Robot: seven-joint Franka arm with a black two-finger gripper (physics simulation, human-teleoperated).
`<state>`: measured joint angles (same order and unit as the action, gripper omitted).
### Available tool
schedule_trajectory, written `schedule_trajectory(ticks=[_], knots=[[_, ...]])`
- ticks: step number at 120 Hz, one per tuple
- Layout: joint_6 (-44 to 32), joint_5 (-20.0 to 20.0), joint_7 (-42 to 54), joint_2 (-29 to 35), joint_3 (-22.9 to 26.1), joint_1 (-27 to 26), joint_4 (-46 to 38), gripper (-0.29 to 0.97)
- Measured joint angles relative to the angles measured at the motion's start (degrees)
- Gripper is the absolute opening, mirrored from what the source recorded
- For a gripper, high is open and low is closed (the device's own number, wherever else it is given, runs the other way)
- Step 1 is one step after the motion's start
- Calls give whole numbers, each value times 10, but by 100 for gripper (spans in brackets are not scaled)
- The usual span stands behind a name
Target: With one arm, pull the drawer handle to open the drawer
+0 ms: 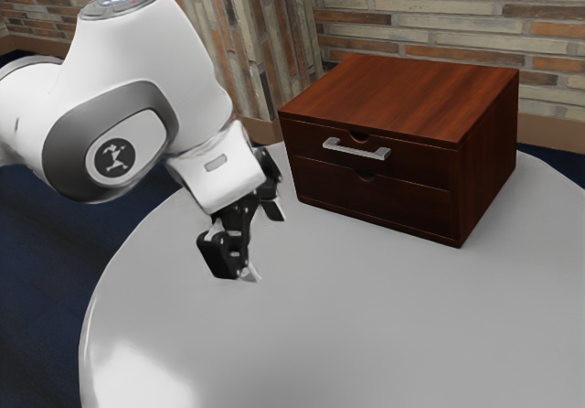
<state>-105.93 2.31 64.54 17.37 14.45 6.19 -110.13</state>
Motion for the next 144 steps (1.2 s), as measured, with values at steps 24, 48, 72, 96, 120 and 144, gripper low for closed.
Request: schedule_trajectory(ticks=[24,48,72,96,120,144], knots=[[39,-20,-87,21,5,4,-10,68],[25,-51,-72,27,5,12,-15,67],[-21,-63,39,-53,4,27,49,68],[-49,-38,107,-156,1,30,138,68],[-88,-9,132,-208,-1,33,176,68],[-124,-23,137,-244,-2,26,191,68]])
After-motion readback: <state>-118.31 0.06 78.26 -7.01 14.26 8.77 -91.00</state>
